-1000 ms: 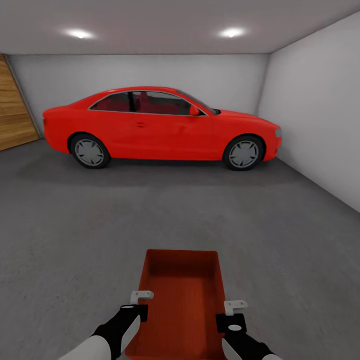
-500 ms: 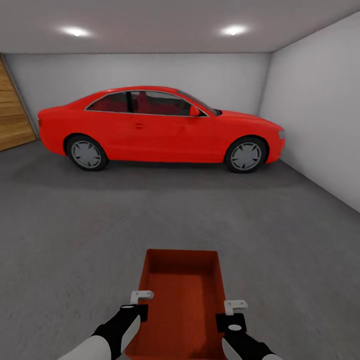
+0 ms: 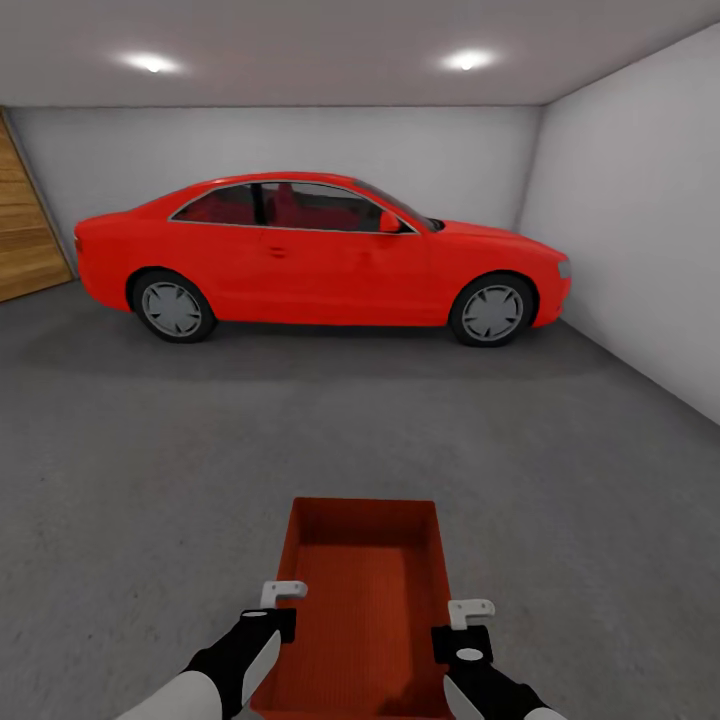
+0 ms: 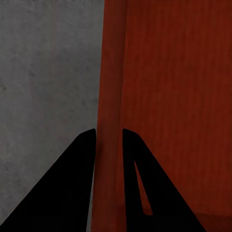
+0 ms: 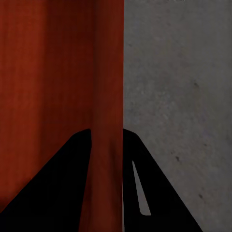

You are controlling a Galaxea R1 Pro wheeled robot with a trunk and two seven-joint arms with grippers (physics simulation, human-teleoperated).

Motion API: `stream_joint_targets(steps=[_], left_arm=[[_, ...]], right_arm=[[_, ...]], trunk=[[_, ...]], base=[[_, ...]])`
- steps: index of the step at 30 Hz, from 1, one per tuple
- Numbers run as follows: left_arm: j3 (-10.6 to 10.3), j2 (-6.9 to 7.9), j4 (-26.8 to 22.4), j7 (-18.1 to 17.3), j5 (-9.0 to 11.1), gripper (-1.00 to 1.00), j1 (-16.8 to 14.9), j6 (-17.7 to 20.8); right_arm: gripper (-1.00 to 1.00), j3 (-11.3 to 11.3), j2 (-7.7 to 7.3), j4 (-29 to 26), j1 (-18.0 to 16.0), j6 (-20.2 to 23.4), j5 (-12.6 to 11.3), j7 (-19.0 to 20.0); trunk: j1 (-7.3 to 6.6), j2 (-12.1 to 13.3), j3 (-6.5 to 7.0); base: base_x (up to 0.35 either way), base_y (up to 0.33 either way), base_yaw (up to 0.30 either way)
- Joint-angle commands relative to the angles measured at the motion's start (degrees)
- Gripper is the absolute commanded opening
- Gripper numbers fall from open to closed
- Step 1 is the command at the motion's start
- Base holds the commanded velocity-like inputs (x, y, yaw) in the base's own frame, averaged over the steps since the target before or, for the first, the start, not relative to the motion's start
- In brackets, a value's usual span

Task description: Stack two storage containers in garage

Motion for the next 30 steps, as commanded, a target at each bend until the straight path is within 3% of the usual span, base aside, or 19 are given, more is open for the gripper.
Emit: stream_joint_targets(steps=[1,7,30], left_arm=[[-0.26,0.25,-0.36,0.78,-1.64,-1.0,-0.03,0.52],[-0.26,0.25,-0.36,0.77,-1.64,-1.0,-0.03,0.52],[-0.22,0.17,-0.36,0.79,-1.64,-1.0,-0.03,0.82]], right_arm=[[-1.0,0.02,-0.07,0.93,-0.05,-0.01,-1.29,-0.54],[-1.0,0.02,-0.1,0.93,-0.05,-0.01,-1.29,-0.56],[-1.0,0.02,-0.09,0.93,-0.05,-0.01,-1.29,-0.59]], trunk=[[-0.01,-0.03,-0.05],[-0.01,-0.03,-0.05],[-0.01,-0.03,-0.05]], base=[[0.0,0.0,0.0],[0.0,0.0,-0.11],[0.0,0.0,-0.291]])
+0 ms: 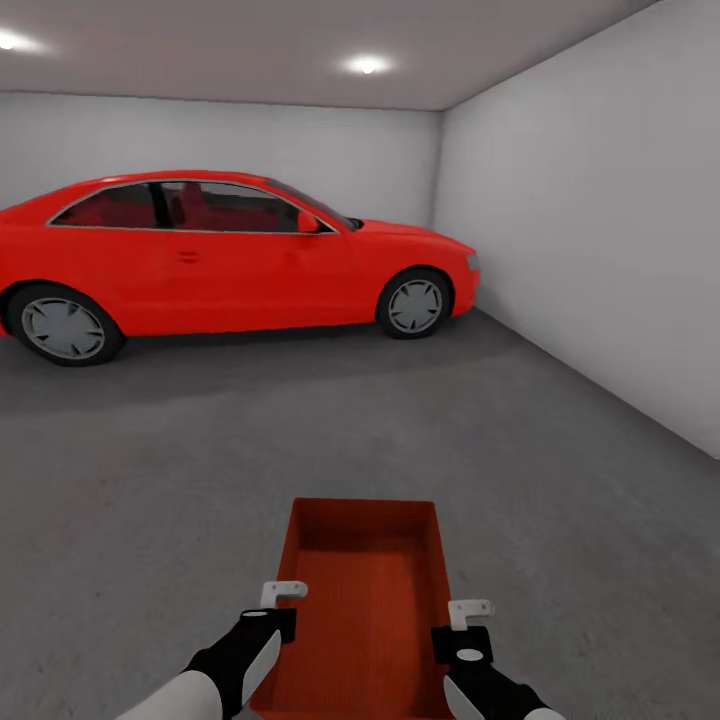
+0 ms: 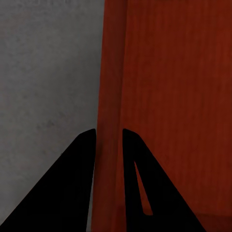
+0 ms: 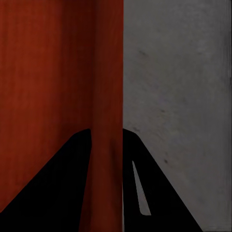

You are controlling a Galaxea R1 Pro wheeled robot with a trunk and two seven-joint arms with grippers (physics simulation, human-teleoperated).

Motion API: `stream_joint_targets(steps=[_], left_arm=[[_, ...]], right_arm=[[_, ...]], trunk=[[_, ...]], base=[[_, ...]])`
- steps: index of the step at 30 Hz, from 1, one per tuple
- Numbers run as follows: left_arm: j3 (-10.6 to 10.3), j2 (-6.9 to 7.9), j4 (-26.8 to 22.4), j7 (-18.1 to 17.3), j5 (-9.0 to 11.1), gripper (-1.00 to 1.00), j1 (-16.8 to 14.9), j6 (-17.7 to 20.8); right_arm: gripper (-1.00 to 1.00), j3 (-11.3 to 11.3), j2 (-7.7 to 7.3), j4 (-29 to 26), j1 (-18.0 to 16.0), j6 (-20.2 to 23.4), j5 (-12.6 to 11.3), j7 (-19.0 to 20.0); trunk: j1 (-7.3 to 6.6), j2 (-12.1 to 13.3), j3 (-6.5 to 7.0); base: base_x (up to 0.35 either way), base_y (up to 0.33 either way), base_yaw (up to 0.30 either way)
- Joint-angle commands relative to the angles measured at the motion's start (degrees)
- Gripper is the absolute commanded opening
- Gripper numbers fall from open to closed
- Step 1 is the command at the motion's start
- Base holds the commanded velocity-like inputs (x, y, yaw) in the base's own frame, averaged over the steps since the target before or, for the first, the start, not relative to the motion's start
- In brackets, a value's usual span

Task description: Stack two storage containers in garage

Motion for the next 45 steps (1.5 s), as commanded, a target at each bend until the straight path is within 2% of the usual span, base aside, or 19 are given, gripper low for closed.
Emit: stream_joint_targets(steps=[1,45], left_arm=[[-0.28,0.21,-0.34,0.78,-1.47,-1.0,-0.01,0.57],[-0.54,0.38,0.05,0.87,-1.47,-1.0,-0.01,0.78]], right_arm=[[-1.0,-0.21,-0.06,0.87,-0.07,-0.05,-0.86,-0.58],[-1.0,-0.21,-0.06,0.87,-0.07,-0.05,-0.86,-0.53]], trunk=[[-0.01,-0.03,-0.05],[-0.01,-0.03,-0.05]], base=[[0.01,0.0,-0.295],[0.308,0.0,-0.294]])
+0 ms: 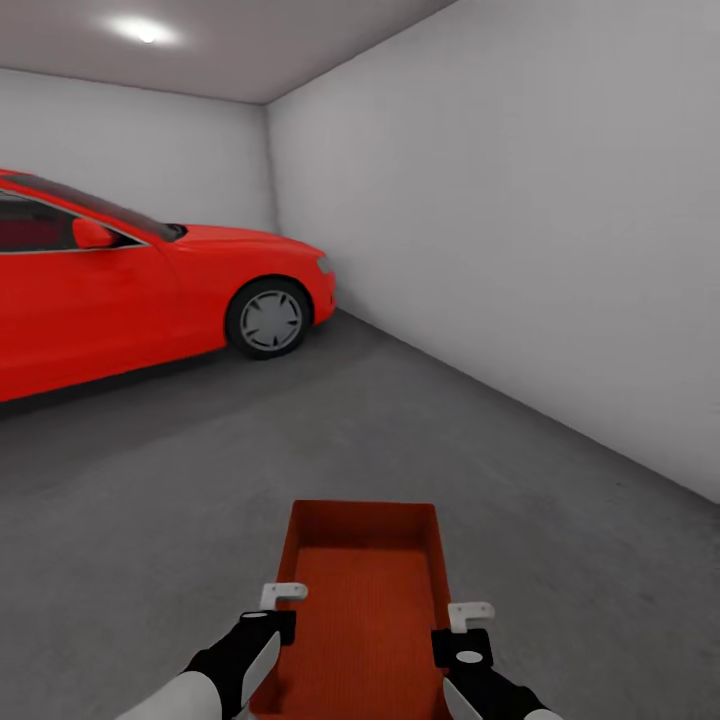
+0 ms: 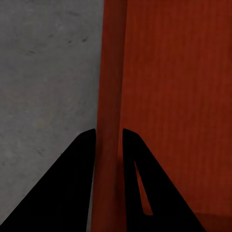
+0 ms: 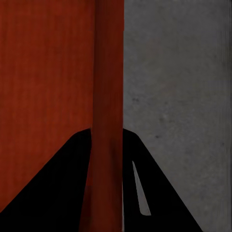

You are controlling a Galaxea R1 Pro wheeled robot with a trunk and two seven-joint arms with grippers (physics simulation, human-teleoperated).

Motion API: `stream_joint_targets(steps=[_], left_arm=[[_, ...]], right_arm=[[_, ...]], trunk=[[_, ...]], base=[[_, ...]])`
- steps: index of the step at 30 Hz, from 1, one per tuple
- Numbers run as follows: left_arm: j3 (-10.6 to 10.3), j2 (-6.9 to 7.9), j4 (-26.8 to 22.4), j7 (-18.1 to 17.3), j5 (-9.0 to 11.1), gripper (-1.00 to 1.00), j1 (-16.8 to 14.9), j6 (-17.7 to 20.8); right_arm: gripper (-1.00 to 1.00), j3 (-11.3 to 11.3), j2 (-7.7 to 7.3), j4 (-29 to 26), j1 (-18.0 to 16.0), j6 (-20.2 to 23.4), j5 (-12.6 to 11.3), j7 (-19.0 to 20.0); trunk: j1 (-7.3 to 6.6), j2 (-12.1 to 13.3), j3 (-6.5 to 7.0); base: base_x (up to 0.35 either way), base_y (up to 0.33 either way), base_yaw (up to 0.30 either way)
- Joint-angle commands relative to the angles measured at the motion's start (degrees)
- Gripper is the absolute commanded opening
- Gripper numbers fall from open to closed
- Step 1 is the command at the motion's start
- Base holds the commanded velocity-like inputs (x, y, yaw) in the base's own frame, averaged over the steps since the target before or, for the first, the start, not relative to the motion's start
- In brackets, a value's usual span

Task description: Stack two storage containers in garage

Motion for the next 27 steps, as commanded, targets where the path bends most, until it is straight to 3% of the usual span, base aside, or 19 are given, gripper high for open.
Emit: stream_joint_targets(steps=[1,13,27], left_arm=[[-0.57,0.29,-0.32,1.04,-1.32,-1.0,-0.01,0.6],[-0.56,0.29,-0.42,1.02,-1.32,-1.0,-0.01,0.55],[-0.55,0.29,-0.34,1.04,-1.32,-1.0,-0.01,0.56]], right_arm=[[-1.0,-0.12,-0.35,0.17,-0.05,-0.05,-0.96,-0.55],[-1.0,-0.12,-0.35,0.17,-0.05,-0.05,-0.96,-0.57],[-1.0,-0.14,-0.26,0.17,-0.05,-0.05,-0.96,-0.56]], trunk=[[0.03,-0.02,-0.05],[0.03,-0.02,-0.05],[0.03,-0.02,-0.05]], base=[[0.322,0.0,-0.267],[0.322,0.0,-0.114],[0.322,0.0,-0.282]])
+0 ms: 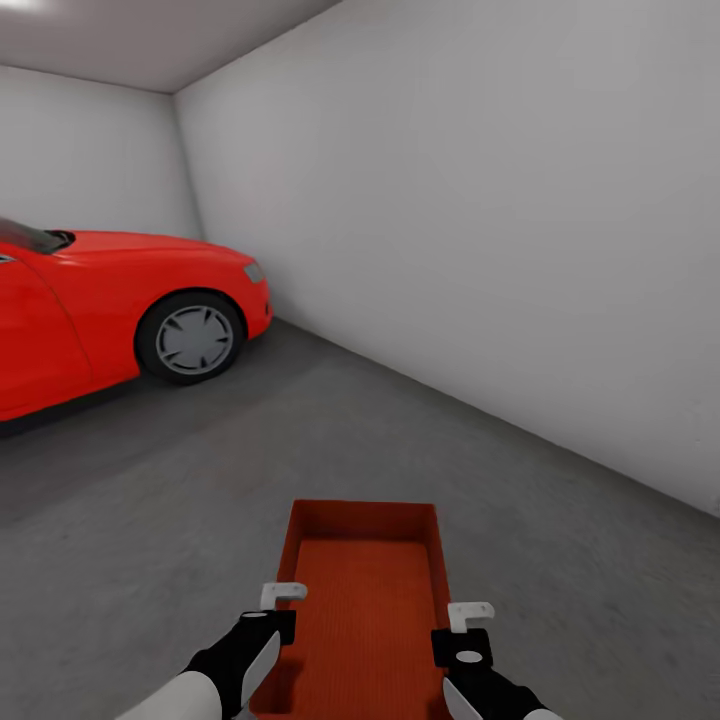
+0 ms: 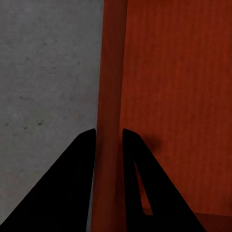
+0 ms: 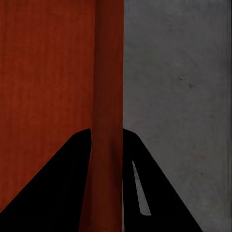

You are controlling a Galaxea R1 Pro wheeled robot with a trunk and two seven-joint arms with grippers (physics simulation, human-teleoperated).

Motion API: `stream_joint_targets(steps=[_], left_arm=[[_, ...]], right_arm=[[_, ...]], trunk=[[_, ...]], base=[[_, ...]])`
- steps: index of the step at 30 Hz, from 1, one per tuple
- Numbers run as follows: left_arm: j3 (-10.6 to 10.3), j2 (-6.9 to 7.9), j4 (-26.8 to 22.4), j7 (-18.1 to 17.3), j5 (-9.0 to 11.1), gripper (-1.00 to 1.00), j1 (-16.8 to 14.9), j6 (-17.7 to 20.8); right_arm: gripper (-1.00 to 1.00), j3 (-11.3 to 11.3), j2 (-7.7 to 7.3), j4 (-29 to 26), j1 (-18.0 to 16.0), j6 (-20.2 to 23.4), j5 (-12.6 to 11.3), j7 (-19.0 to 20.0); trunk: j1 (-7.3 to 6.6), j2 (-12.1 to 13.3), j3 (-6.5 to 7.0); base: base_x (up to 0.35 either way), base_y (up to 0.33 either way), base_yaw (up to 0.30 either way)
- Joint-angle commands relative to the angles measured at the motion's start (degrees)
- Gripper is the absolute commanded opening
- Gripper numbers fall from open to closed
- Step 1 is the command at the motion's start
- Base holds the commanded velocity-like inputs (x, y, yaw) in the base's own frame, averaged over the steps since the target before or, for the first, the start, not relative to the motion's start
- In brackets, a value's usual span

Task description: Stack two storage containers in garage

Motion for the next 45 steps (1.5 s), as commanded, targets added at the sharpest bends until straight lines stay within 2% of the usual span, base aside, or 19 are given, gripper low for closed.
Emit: stream_joint_targets(steps=[1,45], left_arm=[[-0.52,0.28,-0.31,1.04,-1.35,-1.0,-0.01,0.55],[-0.44,0.28,-0.24,1.04,-1.35,-1.0,-0.01,0.64]], right_arm=[[-1.0,-0.11,-0.26,0.21,-0.06,-0.05,-0.97,-0.54],[-1.0,-0.1,-0.26,0.21,-0.06,-0.05,-0.97,-0.54]], trunk=[[0.03,-0.02,-0.05],[0.03,-0.02,-0.05]], base=[[0.322,0.0,-0.291],[0.322,0.0,-0.291]])
